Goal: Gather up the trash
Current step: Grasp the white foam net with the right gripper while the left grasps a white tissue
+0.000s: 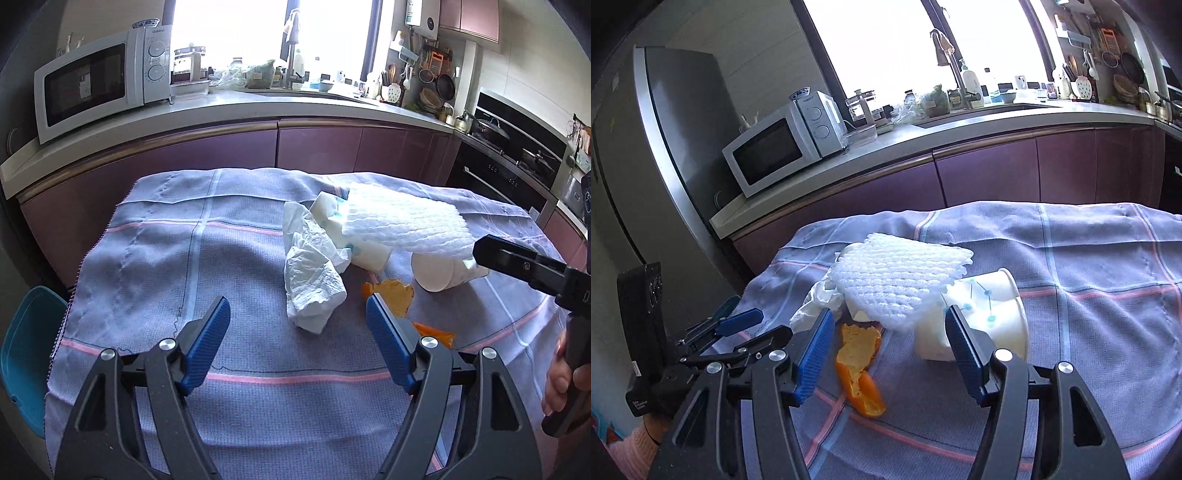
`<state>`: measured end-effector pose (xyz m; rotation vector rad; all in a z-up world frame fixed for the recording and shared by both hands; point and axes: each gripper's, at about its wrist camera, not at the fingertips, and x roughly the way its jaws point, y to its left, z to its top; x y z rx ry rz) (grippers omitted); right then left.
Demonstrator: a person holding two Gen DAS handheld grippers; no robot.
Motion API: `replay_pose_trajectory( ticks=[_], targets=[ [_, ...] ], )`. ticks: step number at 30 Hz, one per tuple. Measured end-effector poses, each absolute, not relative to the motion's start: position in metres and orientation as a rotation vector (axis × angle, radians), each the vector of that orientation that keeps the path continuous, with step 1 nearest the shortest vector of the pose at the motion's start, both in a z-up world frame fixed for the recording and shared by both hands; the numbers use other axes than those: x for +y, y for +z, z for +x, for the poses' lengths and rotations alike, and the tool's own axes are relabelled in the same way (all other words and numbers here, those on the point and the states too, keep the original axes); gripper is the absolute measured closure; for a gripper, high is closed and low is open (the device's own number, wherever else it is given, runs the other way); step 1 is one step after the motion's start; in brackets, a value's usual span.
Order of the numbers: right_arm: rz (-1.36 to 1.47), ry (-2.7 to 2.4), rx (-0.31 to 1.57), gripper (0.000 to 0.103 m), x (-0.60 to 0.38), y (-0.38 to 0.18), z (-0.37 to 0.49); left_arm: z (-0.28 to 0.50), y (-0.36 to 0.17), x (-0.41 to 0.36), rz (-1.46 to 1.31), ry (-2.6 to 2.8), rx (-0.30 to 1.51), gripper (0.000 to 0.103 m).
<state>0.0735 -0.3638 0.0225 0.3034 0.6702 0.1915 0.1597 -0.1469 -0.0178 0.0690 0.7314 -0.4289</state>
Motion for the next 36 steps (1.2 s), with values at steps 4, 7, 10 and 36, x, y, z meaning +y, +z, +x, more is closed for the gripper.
replay_pose_trajectory(
  ticks=[4, 7, 10, 36],
  targets=[
    [0.303, 0.192, 0.68, 0.042, -0.363, 0.019, 0.09, 0.175, -0.024, -0.156, 0.086, -0.427, 0.754, 0.033],
    [0.314, 0.207, 0.698, 0.043, -0.363, 0.014, 0.1, 0.186, -0.031, -0.162, 0.087, -0.429, 0.781, 0.043],
    [0.334, 0.208, 0.701, 0.057, -0.365, 0.012, 0.106, 0.195, -0.037, -0.166, 0.08, -0.438, 0.808, 0.054],
    [0.381, 0.394, 0.616, 0.094, -0.35, 0.041, 0.089, 0.143, 0.007, -0.127, 0.048, -0.381, 0.688, 0.092]
  ],
)
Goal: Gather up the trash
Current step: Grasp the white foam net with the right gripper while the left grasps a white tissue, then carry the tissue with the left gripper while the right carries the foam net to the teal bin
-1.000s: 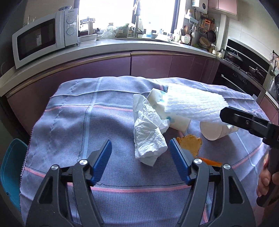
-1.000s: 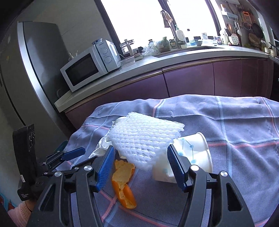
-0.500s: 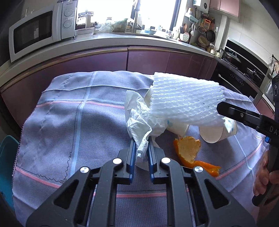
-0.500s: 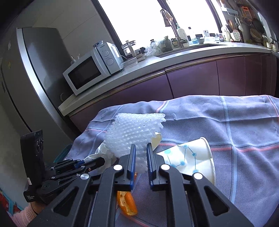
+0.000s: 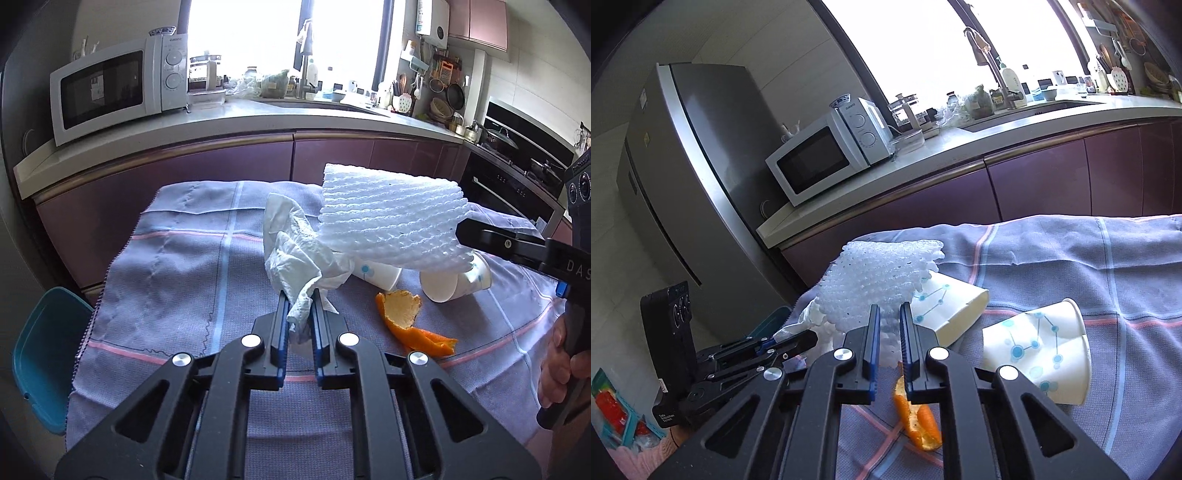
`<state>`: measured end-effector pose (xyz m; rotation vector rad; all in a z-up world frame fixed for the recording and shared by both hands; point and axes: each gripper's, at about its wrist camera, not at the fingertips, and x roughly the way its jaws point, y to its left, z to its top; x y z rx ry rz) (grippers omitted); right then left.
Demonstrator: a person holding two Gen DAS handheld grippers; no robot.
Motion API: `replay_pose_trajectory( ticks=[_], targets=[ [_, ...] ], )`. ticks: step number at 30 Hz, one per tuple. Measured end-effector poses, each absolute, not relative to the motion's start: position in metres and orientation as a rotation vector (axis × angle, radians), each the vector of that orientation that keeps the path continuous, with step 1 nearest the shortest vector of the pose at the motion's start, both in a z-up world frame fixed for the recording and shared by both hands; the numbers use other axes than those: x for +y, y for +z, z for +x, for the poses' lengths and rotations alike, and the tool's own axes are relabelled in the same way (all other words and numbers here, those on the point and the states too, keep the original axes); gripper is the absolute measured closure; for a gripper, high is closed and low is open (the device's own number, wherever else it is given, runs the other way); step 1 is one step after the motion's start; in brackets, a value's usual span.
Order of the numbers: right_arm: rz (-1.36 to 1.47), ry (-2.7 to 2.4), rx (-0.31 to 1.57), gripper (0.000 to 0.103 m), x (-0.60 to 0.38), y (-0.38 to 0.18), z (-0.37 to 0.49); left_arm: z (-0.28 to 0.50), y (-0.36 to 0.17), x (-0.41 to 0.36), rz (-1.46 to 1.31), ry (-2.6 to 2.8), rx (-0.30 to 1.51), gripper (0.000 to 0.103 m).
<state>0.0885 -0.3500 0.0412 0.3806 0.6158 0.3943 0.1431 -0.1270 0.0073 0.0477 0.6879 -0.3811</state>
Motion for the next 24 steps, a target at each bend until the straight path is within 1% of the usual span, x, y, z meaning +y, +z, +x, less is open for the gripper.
replay_pose_trajectory(
  ticks=[10, 24],
  targets=[
    [0.376, 0.457, 0.577, 0.094, -0.329, 0.056, 0.076, 0.113, 0.034, -0.094, 0.033, -0.343, 0.626, 0.092],
    [0.372, 0.59, 0.581, 0.094, -0.273, 0.061, 0.081, 0.09, 0.042, -0.02, -0.028, -0.227, 0.616, 0.092]
  ],
)
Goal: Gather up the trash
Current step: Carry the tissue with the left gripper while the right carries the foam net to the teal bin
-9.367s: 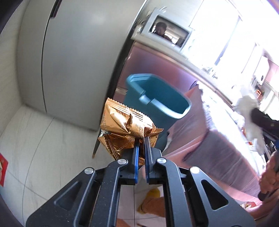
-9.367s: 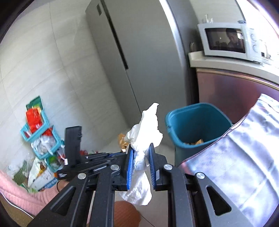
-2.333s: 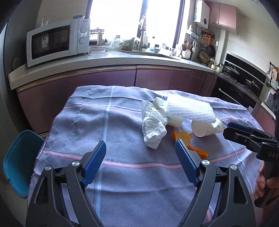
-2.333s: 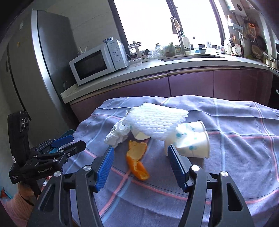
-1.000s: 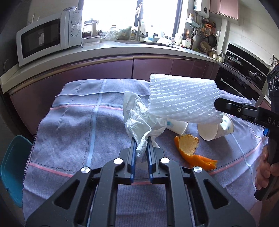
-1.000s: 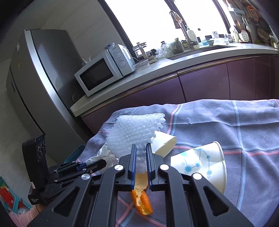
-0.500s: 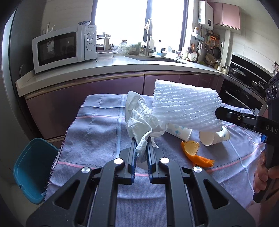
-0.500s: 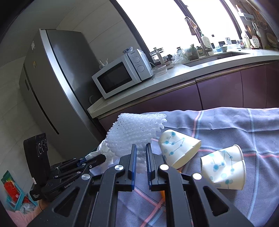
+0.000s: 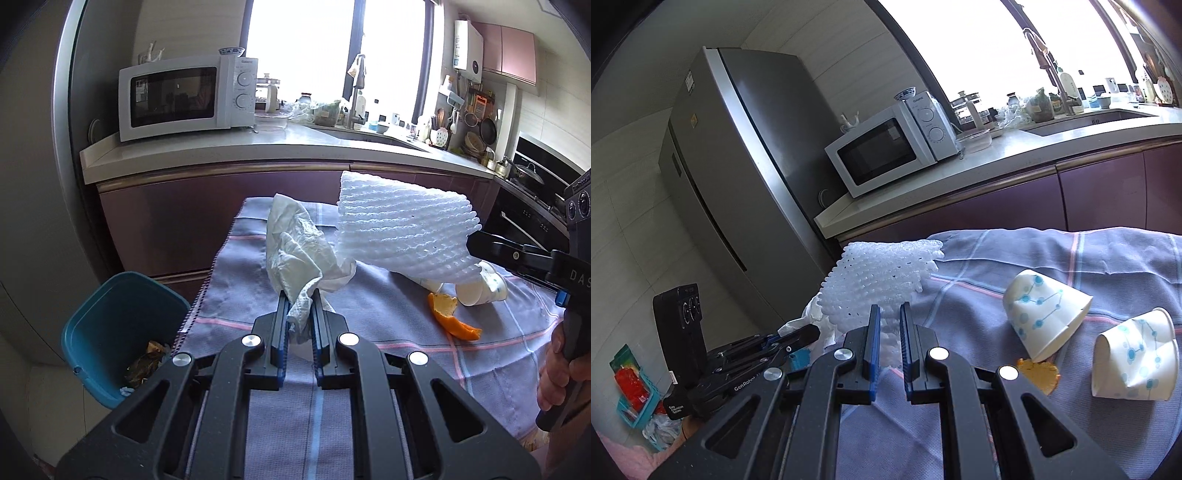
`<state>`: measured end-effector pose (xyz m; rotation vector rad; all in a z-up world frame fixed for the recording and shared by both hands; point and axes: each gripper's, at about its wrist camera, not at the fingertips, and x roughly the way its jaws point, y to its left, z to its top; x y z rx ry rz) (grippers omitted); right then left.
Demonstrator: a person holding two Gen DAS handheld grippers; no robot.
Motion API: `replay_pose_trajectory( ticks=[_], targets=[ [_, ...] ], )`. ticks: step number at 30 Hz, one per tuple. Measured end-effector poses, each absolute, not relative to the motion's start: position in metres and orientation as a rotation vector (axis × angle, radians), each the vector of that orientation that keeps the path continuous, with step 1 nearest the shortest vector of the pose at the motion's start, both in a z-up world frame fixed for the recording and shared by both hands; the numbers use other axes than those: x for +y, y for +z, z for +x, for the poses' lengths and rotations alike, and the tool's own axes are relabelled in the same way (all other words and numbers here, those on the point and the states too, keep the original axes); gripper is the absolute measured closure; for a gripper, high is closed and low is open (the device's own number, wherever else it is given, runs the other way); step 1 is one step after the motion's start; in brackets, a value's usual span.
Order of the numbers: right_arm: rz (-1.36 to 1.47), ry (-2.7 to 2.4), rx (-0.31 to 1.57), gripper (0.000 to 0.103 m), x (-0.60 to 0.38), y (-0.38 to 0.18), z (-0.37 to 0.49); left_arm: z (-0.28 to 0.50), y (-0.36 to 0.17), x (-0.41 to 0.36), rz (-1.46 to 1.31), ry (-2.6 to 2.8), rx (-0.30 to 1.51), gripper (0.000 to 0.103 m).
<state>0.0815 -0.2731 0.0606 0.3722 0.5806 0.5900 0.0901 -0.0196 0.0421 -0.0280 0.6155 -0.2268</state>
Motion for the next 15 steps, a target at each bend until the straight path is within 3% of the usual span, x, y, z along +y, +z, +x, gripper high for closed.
replay_pose_trajectory(
  ticks=[15],
  targets=[
    [0.361, 0.718, 0.638, 0.094, -0.207, 0.056, 0.109, 0.073, 0.043, 0.059, -0.075, -0.089, 0.612, 0.092]
  ],
)
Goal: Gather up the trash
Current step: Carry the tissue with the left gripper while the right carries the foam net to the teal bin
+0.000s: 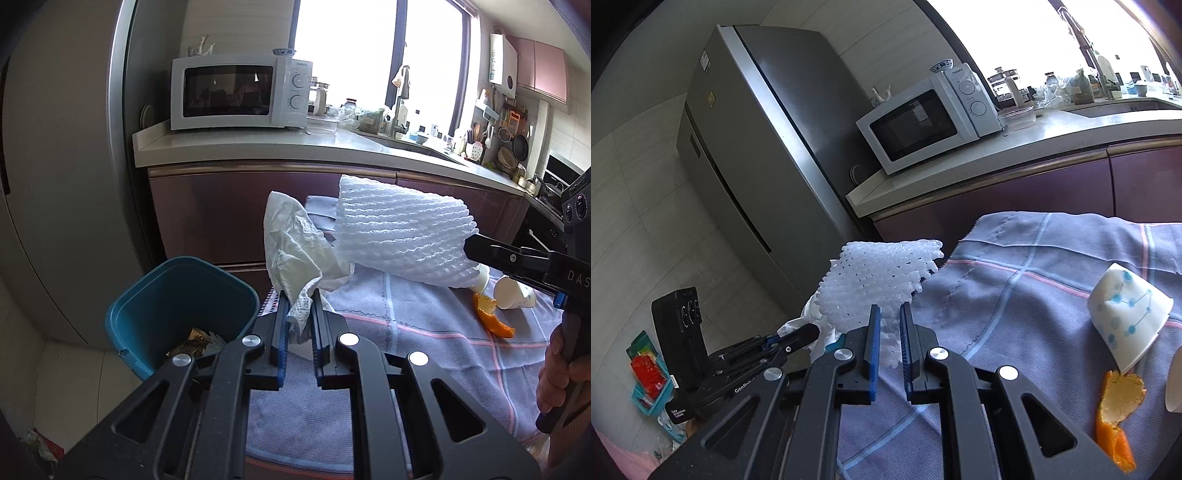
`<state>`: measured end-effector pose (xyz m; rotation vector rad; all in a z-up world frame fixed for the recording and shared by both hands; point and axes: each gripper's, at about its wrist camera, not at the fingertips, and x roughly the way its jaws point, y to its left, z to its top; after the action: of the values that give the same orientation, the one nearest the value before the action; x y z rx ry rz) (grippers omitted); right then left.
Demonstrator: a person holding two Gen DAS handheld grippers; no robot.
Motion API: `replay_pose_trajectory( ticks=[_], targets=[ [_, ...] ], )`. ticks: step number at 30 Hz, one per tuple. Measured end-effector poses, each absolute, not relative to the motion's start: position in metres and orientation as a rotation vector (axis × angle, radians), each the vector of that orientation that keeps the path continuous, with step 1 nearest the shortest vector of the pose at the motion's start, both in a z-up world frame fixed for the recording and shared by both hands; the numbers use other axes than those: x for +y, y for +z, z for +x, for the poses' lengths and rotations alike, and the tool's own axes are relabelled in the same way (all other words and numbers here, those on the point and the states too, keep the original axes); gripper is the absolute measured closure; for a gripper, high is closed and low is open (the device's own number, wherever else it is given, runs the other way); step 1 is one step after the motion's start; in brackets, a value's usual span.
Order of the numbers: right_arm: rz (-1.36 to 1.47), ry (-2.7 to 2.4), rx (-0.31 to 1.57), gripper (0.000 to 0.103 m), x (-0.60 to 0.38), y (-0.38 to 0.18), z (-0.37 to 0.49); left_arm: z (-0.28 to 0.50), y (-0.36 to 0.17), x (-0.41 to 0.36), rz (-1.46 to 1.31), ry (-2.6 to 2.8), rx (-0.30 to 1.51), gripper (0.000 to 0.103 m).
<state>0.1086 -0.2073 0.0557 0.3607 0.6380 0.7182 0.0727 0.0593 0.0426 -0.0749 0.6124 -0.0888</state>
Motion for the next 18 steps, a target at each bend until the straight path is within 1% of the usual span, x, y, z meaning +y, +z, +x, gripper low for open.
replay_pose_trajectory(
  ticks=[10, 18],
  targets=[
    [0.349, 0.765, 0.685, 0.094, -0.171, 0.05, 0.129, 0.075, 0.033, 0.101, -0.106, -0.017, 0.629, 0.092],
    [0.324, 0.788, 0.717, 0.094, -0.141, 0.046, 0.142, 0.084, 0.025, 0.119, -0.115, 0.028, 0.645, 0.092]
  ],
)
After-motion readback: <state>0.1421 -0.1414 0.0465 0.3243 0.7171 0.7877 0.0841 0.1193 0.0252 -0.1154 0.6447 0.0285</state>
